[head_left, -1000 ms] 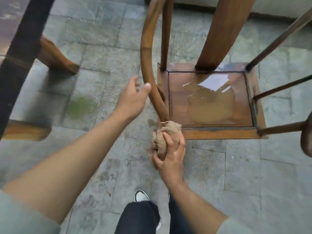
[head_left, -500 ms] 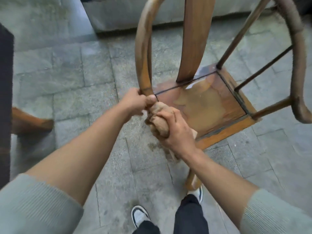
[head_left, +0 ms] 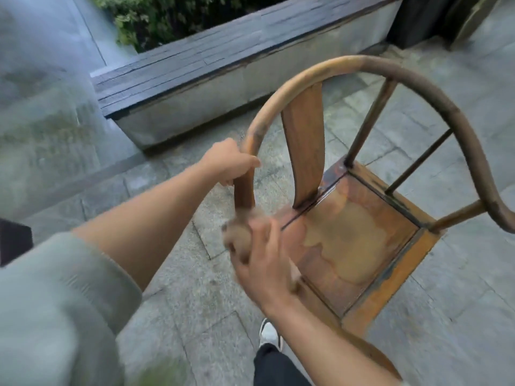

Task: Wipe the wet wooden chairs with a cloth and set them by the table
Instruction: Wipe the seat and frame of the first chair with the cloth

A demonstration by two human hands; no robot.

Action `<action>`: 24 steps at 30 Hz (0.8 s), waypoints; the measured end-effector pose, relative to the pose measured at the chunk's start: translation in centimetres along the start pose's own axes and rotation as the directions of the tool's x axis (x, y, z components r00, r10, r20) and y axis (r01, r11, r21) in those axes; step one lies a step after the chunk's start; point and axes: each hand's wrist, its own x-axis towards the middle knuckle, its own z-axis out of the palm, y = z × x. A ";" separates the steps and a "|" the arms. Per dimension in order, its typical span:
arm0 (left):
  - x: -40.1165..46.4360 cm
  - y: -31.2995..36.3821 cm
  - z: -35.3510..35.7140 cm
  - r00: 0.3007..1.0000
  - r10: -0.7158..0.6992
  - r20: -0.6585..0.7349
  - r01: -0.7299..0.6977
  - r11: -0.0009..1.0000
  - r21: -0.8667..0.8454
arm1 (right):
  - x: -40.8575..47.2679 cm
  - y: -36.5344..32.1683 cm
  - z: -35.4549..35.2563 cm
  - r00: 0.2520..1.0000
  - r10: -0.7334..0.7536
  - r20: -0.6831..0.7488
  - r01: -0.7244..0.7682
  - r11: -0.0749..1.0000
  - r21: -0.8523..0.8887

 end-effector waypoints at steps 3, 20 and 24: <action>3.2 1.1 -3.6 0.986 0.029 0.166 -0.049 0.992 0.117 | 10.4 -5.3 0.9 0.940 0.302 -0.155 -0.301 0.953 0.033; 25.0 17.3 -6.6 0.605 0.711 0.358 -0.791 0.586 0.175 | 33.3 -6.4 -1.8 0.584 0.619 -0.525 -0.776 0.615 -0.138; 29.1 22.8 -5.0 0.552 0.748 0.368 -0.828 0.544 0.136 | 38.9 -3.4 -4.1 0.474 0.705 -0.528 -0.833 0.554 -0.008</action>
